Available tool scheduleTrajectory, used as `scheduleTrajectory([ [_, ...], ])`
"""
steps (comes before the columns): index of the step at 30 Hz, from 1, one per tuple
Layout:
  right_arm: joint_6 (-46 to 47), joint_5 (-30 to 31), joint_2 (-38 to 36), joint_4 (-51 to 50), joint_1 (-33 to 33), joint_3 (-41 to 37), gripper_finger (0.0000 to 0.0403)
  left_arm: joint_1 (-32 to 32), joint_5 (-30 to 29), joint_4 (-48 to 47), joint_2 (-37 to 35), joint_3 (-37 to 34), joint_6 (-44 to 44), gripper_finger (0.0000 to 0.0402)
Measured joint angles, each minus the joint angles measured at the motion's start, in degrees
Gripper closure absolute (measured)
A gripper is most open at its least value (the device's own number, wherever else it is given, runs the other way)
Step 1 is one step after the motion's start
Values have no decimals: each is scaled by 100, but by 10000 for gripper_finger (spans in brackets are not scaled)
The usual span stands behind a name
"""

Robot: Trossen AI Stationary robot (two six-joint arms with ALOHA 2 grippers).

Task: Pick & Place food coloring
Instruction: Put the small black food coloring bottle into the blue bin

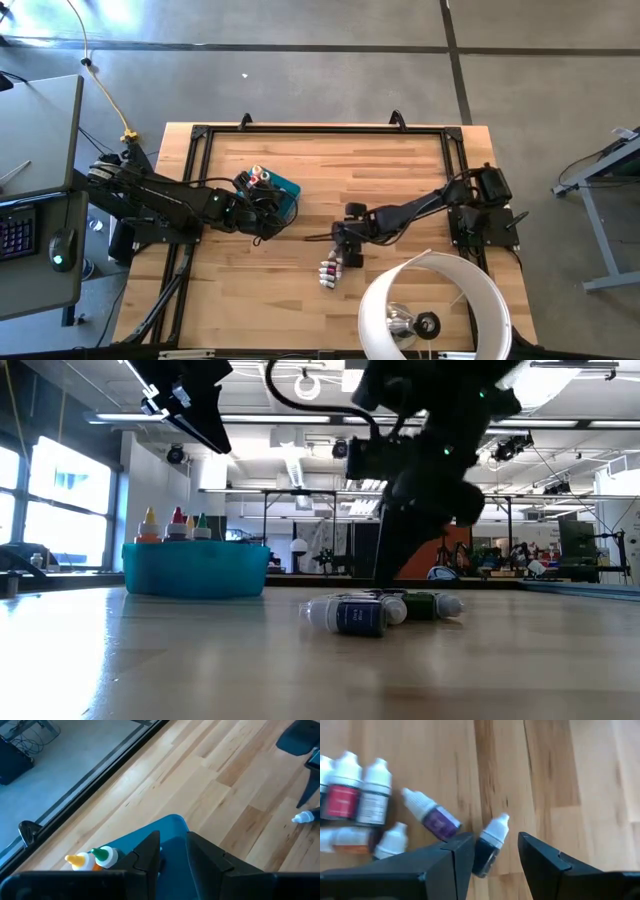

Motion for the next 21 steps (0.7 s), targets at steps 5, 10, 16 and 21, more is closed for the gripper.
scheduleTrajectory([
  [5,250,-383,-16,616,-197,-575,258,0,4,0,-1,0,0,310],
  [10,293,-666,-45,1734,-376,-1201,259,2,-4,-1,0,0,0,310],
  [16,73,-632,-39,2439,-515,-1628,293,-1,0,2,1,0,0,310],
  [21,-277,-838,-28,3019,-633,-1502,344,2,-1,0,1,0,0,310],
])
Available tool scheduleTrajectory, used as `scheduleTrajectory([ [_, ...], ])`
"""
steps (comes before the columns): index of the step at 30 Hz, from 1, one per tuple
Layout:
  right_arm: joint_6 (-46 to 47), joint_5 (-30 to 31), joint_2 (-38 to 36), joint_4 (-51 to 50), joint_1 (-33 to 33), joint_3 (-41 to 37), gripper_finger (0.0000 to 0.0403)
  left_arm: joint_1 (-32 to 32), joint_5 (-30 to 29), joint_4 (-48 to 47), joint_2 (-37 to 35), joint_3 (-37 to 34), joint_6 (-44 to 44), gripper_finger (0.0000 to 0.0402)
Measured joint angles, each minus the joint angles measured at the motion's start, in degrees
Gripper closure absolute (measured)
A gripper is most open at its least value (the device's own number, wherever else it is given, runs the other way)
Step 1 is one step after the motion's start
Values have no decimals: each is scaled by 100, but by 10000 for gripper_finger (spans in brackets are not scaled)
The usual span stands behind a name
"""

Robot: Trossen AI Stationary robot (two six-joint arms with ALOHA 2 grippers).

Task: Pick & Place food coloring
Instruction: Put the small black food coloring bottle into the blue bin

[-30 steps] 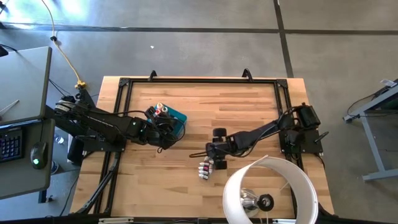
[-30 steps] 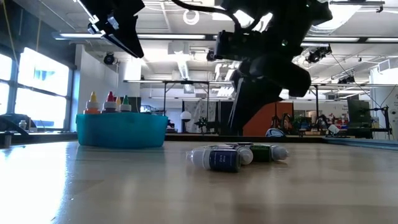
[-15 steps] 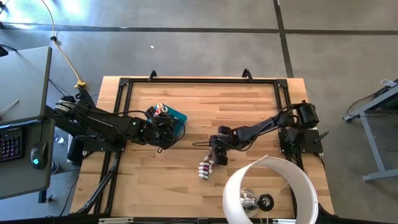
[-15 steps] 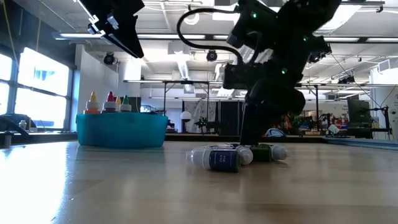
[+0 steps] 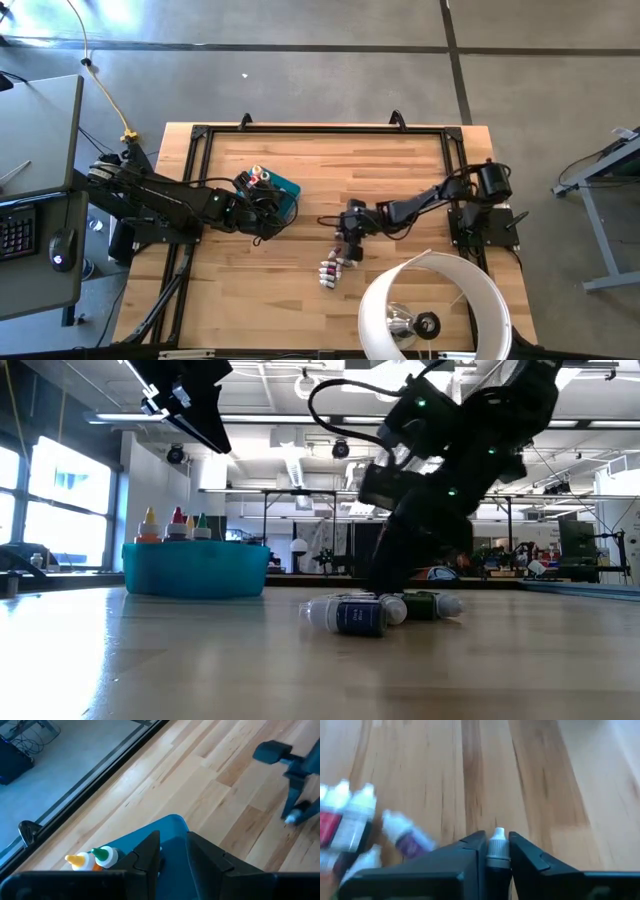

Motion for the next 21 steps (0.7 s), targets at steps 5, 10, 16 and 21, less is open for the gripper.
scheduleTrajectory([
  [5,-573,65,-7,-115,-182,558,359,-2,1,2,0,0,0,310],
  [10,-1323,257,-17,89,-343,1413,356,-1,-44,4,-1,0,0,310],
  [16,-2050,665,188,1167,-731,2416,356,0,-49,28,0,0,0,310],
  [21,-1618,328,771,1357,-1053,2802,354,-2,-24,106,0,0,-2,310],
])
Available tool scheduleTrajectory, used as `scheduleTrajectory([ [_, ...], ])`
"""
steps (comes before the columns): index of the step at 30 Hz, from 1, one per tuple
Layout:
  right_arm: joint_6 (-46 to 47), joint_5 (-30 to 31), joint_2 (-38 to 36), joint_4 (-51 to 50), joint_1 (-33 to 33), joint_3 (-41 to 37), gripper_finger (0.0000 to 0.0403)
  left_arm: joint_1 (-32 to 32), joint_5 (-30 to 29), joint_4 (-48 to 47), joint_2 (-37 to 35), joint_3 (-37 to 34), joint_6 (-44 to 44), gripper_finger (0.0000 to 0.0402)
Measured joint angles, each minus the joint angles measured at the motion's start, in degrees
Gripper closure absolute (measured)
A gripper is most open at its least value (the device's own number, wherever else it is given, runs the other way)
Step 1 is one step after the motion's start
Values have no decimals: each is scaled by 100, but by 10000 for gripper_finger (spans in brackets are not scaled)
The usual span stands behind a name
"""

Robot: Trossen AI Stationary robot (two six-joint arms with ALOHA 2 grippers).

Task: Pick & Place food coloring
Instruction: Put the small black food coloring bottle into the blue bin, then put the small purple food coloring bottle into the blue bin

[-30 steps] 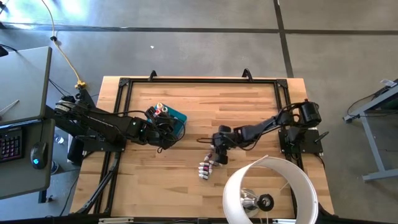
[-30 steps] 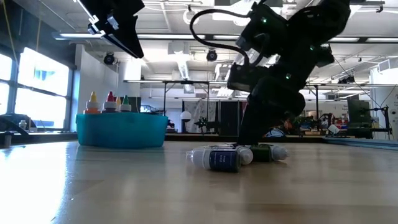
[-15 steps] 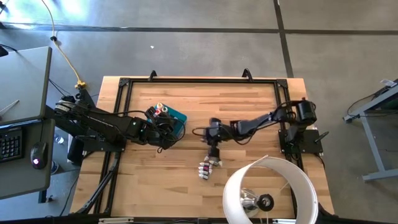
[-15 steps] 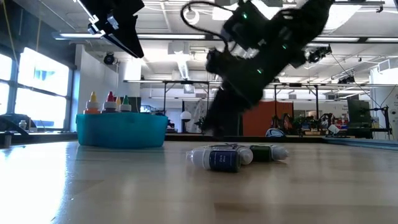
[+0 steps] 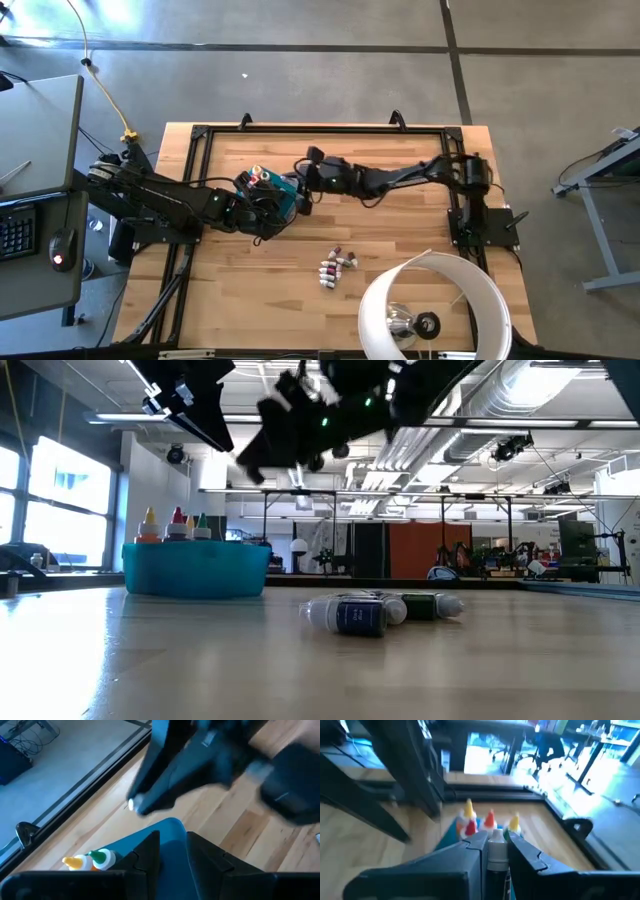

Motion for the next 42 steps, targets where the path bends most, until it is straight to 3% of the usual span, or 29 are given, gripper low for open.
scheduleTrajectory([
  [5,15,-576,737,217,-81,174,348,0,23,-12,0,0,2,310],
  [10,20,-563,1144,188,-74,470,301,1,21,-12,0,0,2,310],
  [15,-146,-546,1095,-324,6,654,245,1,20,-19,0,0,2,310],
  [18,-378,-526,719,-1182,243,736,231,0,22,-27,0,0,2,310],
  [25,-792,701,-484,-4481,1091,750,251,-2,144,-33,0,0,4,310],
  [28,-318,1372,-914,-5550,1457,719,269,-2,146,-55,0,0,4,310],
  [31,194,1829,-1315,-5979,1727,416,281,-2,152,-73,0,0,4,310],
  [37,735,1102,-1899,-4994,1985,-1012,282,-2,176,-67,0,0,4,310],
  [42,174,592,-1943,-2541,2012,-2371,267,-2,178,12,0,0,4,310],
])
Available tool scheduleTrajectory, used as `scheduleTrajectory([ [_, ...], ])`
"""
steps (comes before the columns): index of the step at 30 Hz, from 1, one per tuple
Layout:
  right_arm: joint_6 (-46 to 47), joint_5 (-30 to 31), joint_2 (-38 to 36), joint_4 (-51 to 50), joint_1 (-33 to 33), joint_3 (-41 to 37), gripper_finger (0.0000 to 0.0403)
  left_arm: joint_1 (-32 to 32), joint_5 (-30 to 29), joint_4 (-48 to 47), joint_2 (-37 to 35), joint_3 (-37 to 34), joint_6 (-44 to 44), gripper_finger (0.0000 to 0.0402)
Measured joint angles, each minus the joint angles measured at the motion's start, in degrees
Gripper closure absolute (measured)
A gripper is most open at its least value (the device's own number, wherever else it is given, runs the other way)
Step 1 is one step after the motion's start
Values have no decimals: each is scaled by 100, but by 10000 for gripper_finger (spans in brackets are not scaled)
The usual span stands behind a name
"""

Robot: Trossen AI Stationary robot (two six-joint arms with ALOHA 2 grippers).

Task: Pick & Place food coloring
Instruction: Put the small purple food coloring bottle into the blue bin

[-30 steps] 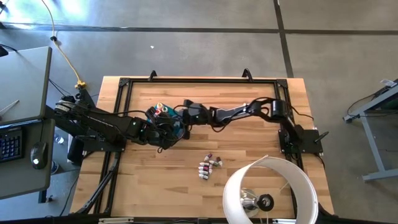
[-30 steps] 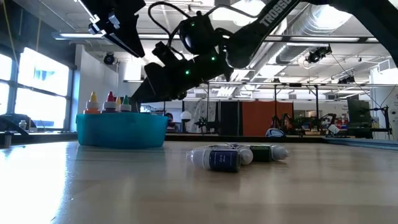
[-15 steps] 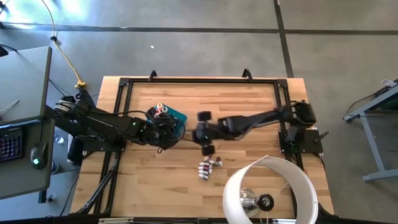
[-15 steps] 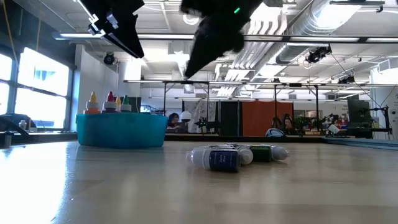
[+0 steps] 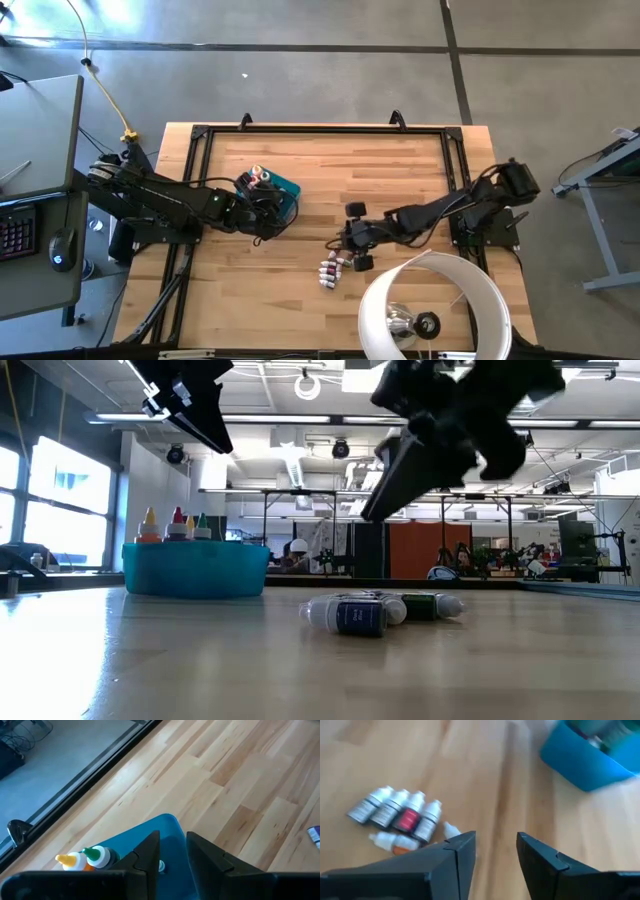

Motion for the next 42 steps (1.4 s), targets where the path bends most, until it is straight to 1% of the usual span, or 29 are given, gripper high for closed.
scheduleTrajectory([
  [3,-118,-694,66,1397,-68,-616,251,0,4,32,-1,0,0,310],
  [5,60,-1095,66,2105,-103,-934,239,0,4,86,0,0,0,310],
  [7,123,-1481,72,2661,-134,-1205,227,0,5,118,0,0,0,310],
  [9,97,-1643,185,3076,-145,-1389,216,4,1,156,0,0,0,310],
  [12,18,-1602,480,3346,-154,-1452,204,4,-39,144,0,0,0,310],
  [15,-324,-1421,823,3347,-193,-1322,199,4,-43,177,0,0,0,310],
  [18,-479,-1296,1095,3347,-319,-1148,199,4,-47,176,0,0,0,310],
  [25,-290,-1802,1549,3138,-680,-1051,199,4,-45,166,0,-2,2,310],
  [28,-348,-1798,1704,3150,-709,-1051,209,4,-45,149,0,-2,2,310],
  [30,-351,-1735,1734,3244,-705,-1051,225,4,-52,147,0,-1,25,310],
  [33,-355,-1686,1744,3386,-718,-1053,261,4,-53,140,0,0,31,310],
  [38,-347,-1852,1754,3473,-850,-1055,331,4,-54,142,0,0,44,310],
  [39,-348,-1838,1758,3581,-883,-1056,337,4,-54,142,0,0,44,310],
  [42,-353,-1724,1793,3751,-1042,-871,337,4,-56,145,0,-1,46,310],
])
